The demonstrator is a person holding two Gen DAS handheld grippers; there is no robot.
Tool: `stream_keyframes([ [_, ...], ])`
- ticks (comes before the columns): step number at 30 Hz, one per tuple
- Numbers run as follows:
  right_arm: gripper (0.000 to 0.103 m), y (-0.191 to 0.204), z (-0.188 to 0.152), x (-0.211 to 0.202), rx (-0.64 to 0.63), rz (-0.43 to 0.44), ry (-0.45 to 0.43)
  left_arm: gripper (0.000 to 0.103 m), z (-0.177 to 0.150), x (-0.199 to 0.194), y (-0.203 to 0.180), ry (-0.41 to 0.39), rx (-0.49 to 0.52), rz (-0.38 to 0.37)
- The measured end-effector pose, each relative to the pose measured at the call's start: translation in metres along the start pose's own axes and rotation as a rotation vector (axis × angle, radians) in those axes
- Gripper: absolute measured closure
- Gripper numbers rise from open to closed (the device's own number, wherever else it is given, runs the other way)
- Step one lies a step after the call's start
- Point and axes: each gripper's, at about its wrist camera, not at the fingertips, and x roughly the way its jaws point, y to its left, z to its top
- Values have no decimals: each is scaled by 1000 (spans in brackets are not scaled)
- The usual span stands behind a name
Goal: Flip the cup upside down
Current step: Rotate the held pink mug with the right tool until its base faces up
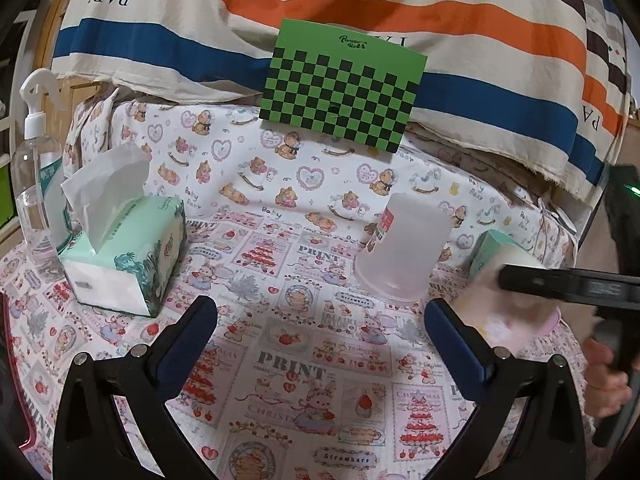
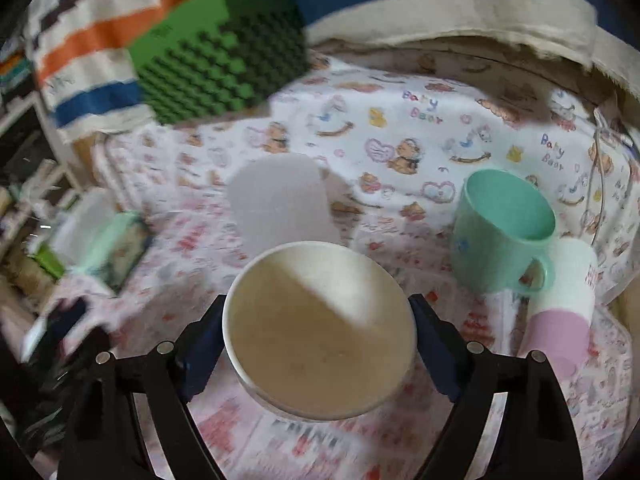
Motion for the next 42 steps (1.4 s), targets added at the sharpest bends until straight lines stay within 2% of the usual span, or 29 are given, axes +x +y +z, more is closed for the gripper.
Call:
stream_keyframes([
  [4, 15, -19, -16, -13, 76, 82, -5, 0, 0, 0, -4, 1, 16, 1],
  [8, 15, -38, -27, -3, 121, 83, 38, 0, -1, 0, -7, 3, 32, -5],
  [12, 13, -50, -31, -6, 139, 93, 21, 0, -2, 1, -5, 7, 23, 1],
  [14, 13, -47, -31, -13, 82, 52, 10, 0, -2, 0, -5, -1, 31, 14],
  [18, 10, -23, -24, -30, -153, -129, -8, 0, -2, -1, -6, -4, 37, 11],
  [21, 10, -1, -20, -38, -305, -218, -6, 0, -2, -2, -7, -12, 38, 21],
  [24, 10, 22, -22, -43, -414, -224, 3, 0, -1, -3, -5, -21, 33, 26],
  [27, 10, 47, -31, -27, -548, -243, 97, 0, 0, -5, -2, -25, 18, 33],
  [29, 10, 45, -33, -12, -532, -241, 196, 0, 0, -5, 1, -22, 5, 40],
  [31, 10, 29, -33, 0, -453, -223, 292, 0, 1, -4, 3, -21, -2, 42],
  [33, 11, 16, -35, 1, -425, -203, 339, 0, 1, -5, 2, -25, 4, 47],
  [38, 10, 0, -38, -14, -477, -220, 354, 0, 0, -7, -7, -43, 59, 67],
  [42, 10, 3, -43, -33, -491, -248, 311, 0, -1, -6, -10, -43, 77, 76],
])
